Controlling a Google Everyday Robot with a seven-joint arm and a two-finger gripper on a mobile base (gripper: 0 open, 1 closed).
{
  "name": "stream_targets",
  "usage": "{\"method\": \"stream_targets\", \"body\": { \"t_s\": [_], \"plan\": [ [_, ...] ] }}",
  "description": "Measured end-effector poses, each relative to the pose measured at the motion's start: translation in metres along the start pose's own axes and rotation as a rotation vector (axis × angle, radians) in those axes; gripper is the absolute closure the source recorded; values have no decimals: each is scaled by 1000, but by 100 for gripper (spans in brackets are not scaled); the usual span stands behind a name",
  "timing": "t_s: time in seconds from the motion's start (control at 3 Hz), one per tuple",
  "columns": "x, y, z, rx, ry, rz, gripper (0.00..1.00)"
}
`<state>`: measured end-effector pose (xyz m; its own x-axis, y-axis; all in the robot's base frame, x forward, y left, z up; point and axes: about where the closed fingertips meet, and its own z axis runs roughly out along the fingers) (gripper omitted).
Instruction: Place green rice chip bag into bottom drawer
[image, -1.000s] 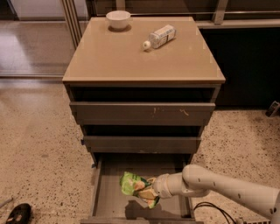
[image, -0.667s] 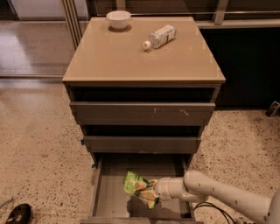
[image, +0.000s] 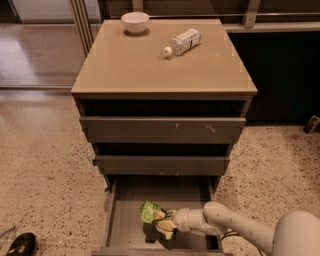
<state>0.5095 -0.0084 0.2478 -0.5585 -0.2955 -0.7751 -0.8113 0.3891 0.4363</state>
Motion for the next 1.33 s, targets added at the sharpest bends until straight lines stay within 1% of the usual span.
{"method": "stream_targets", "body": {
  "t_s": [0.33, 0.67, 1.0, 1.33],
  "plan": [
    [2, -1, 2, 1, 2, 7, 100],
    [23, -21, 13, 43, 20, 31, 100],
    [39, -39, 23, 84, 18, 64, 100],
    [40, -39, 23, 84, 19, 64, 100]
  ]
}}
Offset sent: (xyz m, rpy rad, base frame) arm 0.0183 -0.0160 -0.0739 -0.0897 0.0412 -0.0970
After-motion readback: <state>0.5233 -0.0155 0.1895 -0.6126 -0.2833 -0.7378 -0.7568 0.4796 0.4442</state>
